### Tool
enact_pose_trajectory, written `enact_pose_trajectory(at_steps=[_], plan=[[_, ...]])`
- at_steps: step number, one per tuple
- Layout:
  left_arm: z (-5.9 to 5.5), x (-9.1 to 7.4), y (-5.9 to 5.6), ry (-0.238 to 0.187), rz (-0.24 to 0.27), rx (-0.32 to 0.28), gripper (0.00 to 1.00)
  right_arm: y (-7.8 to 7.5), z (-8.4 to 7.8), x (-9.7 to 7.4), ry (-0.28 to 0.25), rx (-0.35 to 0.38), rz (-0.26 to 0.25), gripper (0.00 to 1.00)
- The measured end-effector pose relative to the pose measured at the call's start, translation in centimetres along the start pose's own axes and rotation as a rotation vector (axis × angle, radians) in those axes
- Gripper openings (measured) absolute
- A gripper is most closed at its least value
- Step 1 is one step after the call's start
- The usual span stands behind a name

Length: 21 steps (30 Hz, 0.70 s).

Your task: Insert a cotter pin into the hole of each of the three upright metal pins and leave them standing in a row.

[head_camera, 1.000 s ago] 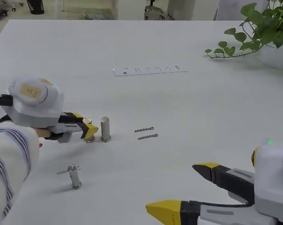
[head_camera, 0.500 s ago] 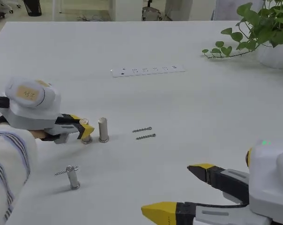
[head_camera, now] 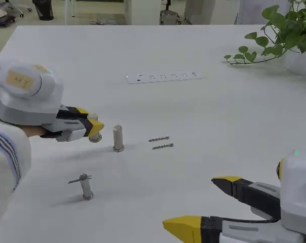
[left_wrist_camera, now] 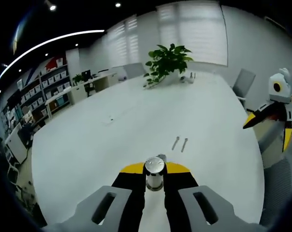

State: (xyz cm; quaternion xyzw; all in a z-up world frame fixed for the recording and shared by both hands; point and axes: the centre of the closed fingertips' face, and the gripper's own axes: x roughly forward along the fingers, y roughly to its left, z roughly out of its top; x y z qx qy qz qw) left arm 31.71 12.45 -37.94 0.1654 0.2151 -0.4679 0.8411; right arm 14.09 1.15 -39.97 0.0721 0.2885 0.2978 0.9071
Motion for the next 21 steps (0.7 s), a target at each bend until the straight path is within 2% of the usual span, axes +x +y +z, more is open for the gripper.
enact_pose_trajectory(at_steps=[2, 3, 5, 7, 10, 12, 14, 15, 21], plan=[[0.7, -0.6, -0.8, -0.017, -0.022, 0.005, 0.09, 0.1, 0.0, 0.0, 0.002, -0.002, 0.001, 0.84], [1.3, -1.1, -1.6, -0.037, -0.054, 0.002, 0.09, 0.2, -0.1, 0.0, 0.004, -0.004, 0.002, 0.84], [2.0, -1.9, -2.7, -0.053, -0.085, 0.014, 0.09, 0.3, -0.1, 0.0, 0.004, -0.007, 0.002, 0.84], [2.5, -2.5, -3.4, -0.057, -0.099, 0.019, 0.09, 0.4, -0.1, 0.0, 0.005, -0.009, 0.004, 0.84], [2.9, -3.3, -5.1, -0.062, -0.132, 0.05, 0.09, 0.6, 0.1, 0.0, 0.0, -0.016, 0.009, 0.84], [2.7, -3.5, -6.1, -0.059, -0.161, 0.07, 0.09, 0.6, 0.1, 0.1, 0.0, -0.017, 0.009, 0.84], [2.1, -3.6, -7.9, -0.052, -0.214, 0.059, 0.09, 0.7, 0.0, 0.2, 0.003, -0.022, 0.014, 0.84], [1.9, -3.5, -8.5, -0.051, -0.226, 0.07, 0.09, 0.8, 0.0, 0.3, 0.003, -0.023, 0.016, 0.84], [-0.1, -2.8, -11.6, -0.035, -0.257, 0.069, 0.09, 0.9, 0.1, 0.4, -0.001, -0.024, 0.026, 0.83]])
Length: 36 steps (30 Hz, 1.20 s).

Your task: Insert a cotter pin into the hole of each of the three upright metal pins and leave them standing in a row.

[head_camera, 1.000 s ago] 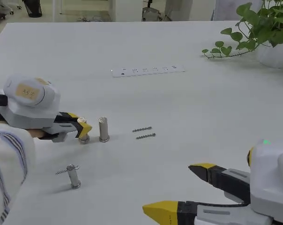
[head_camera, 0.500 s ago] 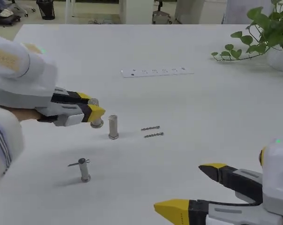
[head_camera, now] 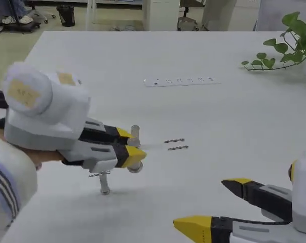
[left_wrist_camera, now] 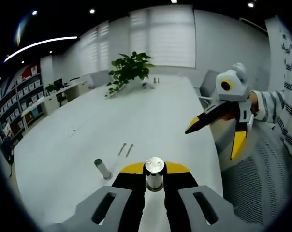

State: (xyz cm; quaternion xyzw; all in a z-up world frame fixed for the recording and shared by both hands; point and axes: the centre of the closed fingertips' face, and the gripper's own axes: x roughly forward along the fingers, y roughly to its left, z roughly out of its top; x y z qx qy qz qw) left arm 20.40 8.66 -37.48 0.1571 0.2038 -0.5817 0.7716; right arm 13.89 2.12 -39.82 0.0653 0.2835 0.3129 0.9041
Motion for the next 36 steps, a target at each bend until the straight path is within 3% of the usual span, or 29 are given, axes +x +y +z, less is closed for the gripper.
enact_pose_trajectory(at_steps=[4, 10, 15, 19, 22, 24, 25, 26, 30, 36], plan=[[-1.7, 1.2, -1.7, 0.023, -0.009, -0.003, 0.09, 0.1, -0.1, 0.1, 0.009, -0.006, 0.01, 0.83], [-4.0, 2.7, -3.1, 0.076, -0.04, 0.034, 0.09, 0.2, -0.3, 0.3, 0.022, -0.018, 0.029, 0.83], [-4.9, 3.7, -3.4, 0.095, -0.038, 0.089, 0.09, 0.2, -0.3, 0.3, 0.023, -0.013, 0.038, 0.83], [-5.6, 4.4, -3.2, 0.099, -0.031, 0.082, 0.09, 0.2, -0.4, 0.4, 0.026, -0.014, 0.039, 0.83], [-6.1, 4.7, -3.3, 0.098, -0.036, 0.11, 0.09, 0.2, -0.4, 0.4, 0.027, -0.01, 0.04, 0.83], [-6.9, 4.7, -3.4, 0.127, -0.044, 0.135, 0.09, 0.2, -0.4, 0.4, 0.03, -0.011, 0.04, 0.83], [-6.3, 4.8, -3.5, 0.08, -0.052, 0.101, 0.09, 0.1, -0.4, 0.4, 0.029, -0.012, 0.038, 0.83], [-6.2, 4.9, -3.7, 0.062, -0.063, 0.05, 0.09, 0.1, -0.4, 0.4, 0.028, -0.011, 0.037, 0.83], [-6.3, 4.8, -3.6, 0.059, -0.063, 0.054, 0.09, 0.1, -0.4, 0.4, 0.028, -0.009, 0.035, 0.83], [-6.3, 4.8, -3.6, 0.05, -0.072, 0.017, 0.1, 0.3, -0.5, 0.6, 0.032, -0.011, 0.037, 0.83]])
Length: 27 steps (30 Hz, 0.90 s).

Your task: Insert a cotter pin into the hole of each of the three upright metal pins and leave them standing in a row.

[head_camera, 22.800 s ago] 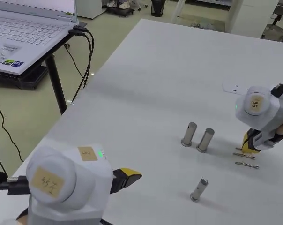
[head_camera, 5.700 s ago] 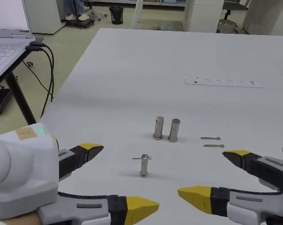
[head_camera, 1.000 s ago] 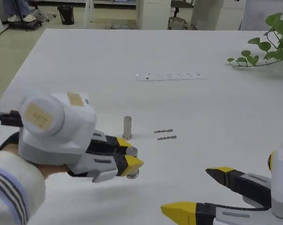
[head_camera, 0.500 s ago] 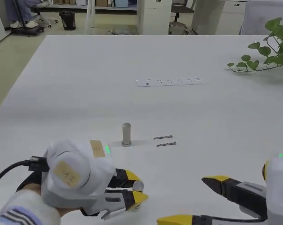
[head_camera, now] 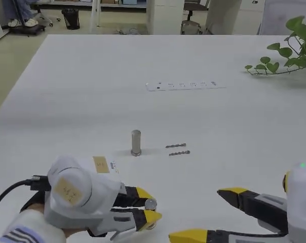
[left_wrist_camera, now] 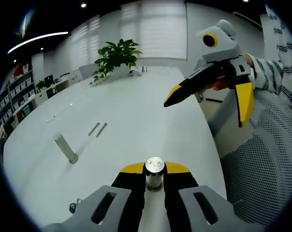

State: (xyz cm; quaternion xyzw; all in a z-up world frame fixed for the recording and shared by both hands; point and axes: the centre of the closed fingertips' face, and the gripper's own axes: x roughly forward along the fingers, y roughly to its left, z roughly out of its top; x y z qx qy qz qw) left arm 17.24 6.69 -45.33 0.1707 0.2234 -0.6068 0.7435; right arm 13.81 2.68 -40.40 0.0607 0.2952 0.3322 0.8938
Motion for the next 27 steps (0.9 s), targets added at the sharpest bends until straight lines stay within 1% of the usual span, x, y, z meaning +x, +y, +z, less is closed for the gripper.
enact_pose_trajectory(at_steps=[3, 5, 7, 8, 9, 10, 12, 15, 16, 18, 19, 20, 21, 24, 25, 27], plan=[[0.0, 0.1, 0.0, 0.006, -0.009, -0.016, 0.1, 0.1, 0.1, 0.0, -0.002, 0.0, 0.001, 0.83], [0.0, 0.1, -0.1, 0.006, -0.014, -0.008, 0.1, 0.1, 0.1, 0.1, -0.005, -0.004, 0.002, 0.83], [0.0, -0.1, -0.2, 0.012, -0.026, -0.032, 0.11, 0.1, 0.2, 0.2, -0.005, -0.006, 0.004, 0.83], [0.0, -0.2, -0.3, 0.013, -0.031, -0.053, 0.11, 0.2, 0.2, 0.2, -0.005, -0.007, 0.005, 0.83], [0.4, -0.4, -0.2, -0.008, -0.027, -0.059, 0.12, 0.2, 0.3, 0.2, -0.006, -0.007, 0.007, 0.83], [1.0, -0.7, -0.3, -0.039, -0.031, -0.069, 0.13, 0.3, 0.3, 0.3, -0.006, -0.008, 0.009, 0.83], [1.7, -1.3, -0.3, -0.069, -0.023, -0.086, 0.19, 0.3, 0.3, 0.3, -0.004, -0.012, 0.012, 0.83], [2.1, -2.1, -0.1, -0.082, -0.008, -0.09, 0.32, 0.3, 0.3, 0.4, -0.001, -0.014, 0.014, 0.83], [2.3, -2.7, -0.1, -0.096, 0.003, -0.087, 0.37, 0.3, 0.3, 0.4, 0.001, -0.016, 0.015, 0.83], [2.4, -3.5, -0.3, -0.108, 0.006, -0.093, 0.44, 0.2, 0.4, 0.4, 0.001, -0.018, 0.014, 0.83], [2.3, -3.8, -0.4, -0.106, 0.006, -0.1, 0.47, 0.2, 0.4, 0.3, 0.0, -0.018, 0.015, 0.83], [1.9, -4.1, -0.5, -0.09, 0.008, -0.113, 0.48, 0.1, 0.5, 0.3, 0.0, -0.019, 0.015, 0.83], [1.6, -4.5, -0.8, -0.072, 0.011, -0.112, 0.5, 0.0, 0.5, 0.3, 0.001, -0.02, 0.014, 0.83], [1.2, -5.5, -1.6, -0.07, 0.015, -0.114, 0.6, -0.2, 0.6, 0.3, 0.003, -0.024, 0.012, 0.83], [1.1, -5.9, -2.0, -0.074, 0.012, -0.118, 0.63, -0.3, 0.7, 0.2, 0.003, -0.025, 0.011, 0.83], [1.1, -6.3, -2.5, -0.077, 0.011, -0.139, 0.71, -0.5, 0.8, 0.2, 0.001, -0.027, 0.009, 0.82]])
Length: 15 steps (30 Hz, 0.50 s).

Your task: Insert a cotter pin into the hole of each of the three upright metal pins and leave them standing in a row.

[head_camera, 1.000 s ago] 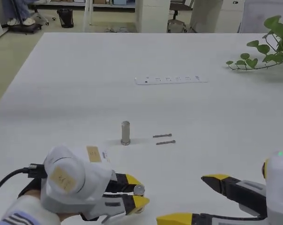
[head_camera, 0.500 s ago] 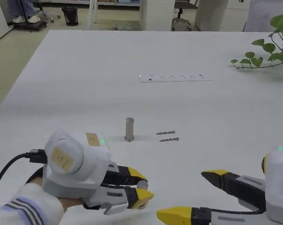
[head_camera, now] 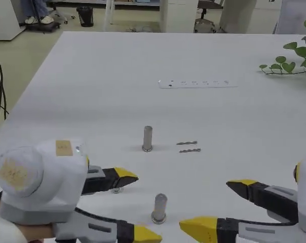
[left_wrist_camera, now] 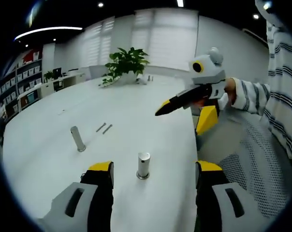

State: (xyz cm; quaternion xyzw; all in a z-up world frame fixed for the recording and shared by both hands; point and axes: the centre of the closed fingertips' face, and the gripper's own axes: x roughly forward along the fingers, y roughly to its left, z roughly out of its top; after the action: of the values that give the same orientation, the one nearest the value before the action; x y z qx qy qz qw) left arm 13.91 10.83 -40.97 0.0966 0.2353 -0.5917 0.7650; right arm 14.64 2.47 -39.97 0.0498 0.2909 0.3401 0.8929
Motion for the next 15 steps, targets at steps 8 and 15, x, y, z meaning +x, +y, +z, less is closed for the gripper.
enact_pose_trajectory(at_steps=[8, 15], plan=[[-0.5, -2.0, -0.2, -0.035, 0.09, -0.102, 0.94, -1.5, 0.7, -0.3, 0.01, -0.019, -0.012, 0.82], [-0.7, -3.4, -0.4, -0.061, 0.125, -0.152, 0.99, -3.9, 1.9, -0.6, 0.056, -0.041, -0.012, 0.8]])
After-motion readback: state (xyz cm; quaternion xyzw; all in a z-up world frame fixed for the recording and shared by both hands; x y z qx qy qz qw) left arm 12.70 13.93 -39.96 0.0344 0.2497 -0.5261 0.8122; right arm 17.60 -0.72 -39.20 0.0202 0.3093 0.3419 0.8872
